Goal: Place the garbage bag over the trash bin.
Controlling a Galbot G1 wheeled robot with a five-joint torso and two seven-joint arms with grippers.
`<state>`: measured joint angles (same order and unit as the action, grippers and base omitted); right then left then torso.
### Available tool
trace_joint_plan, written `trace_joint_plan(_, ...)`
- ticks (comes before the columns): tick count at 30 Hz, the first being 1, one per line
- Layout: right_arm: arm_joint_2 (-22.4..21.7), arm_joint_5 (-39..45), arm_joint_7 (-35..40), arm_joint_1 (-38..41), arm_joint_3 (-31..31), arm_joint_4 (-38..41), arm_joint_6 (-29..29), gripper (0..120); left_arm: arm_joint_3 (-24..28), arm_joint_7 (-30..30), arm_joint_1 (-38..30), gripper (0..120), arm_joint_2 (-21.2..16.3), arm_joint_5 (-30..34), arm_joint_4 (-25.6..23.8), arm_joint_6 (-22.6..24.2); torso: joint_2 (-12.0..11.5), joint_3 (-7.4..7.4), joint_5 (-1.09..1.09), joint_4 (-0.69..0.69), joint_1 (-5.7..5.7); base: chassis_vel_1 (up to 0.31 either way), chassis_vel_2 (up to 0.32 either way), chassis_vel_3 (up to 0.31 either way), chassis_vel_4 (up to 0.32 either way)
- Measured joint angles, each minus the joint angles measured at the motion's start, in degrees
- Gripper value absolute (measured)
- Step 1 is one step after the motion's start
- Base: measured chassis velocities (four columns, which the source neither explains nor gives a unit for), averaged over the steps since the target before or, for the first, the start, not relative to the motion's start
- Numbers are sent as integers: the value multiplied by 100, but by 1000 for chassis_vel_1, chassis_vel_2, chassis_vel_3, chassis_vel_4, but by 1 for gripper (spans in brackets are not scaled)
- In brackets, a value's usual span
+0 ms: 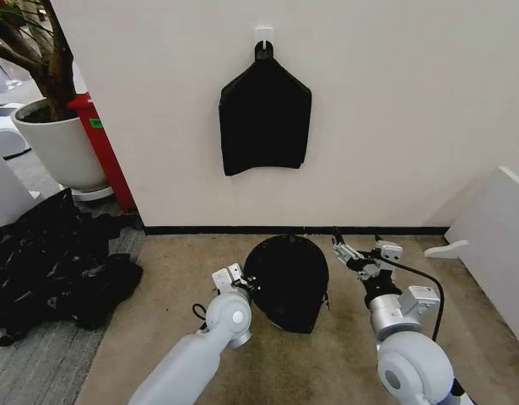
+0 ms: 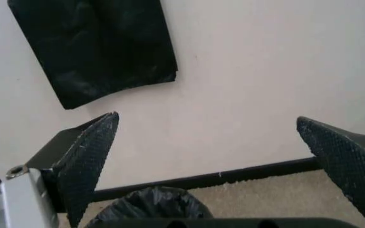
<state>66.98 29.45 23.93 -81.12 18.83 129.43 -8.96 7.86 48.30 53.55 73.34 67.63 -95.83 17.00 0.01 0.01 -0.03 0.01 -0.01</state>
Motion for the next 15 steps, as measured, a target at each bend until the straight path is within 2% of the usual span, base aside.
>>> trace_joint_plan(11,64,-51,130,202,-276,-159,-38,100,179,59,-2,1,-255,-151,-960,-13,-1,1,2,-1,0,0,0,0,0)
trace_joint_plan(15,58,-25,161,231,-277,-203,-70,100,120,275,-25,1,-297,-132,-1021,128,-1,0,2,-1,0,0,0,0,0)
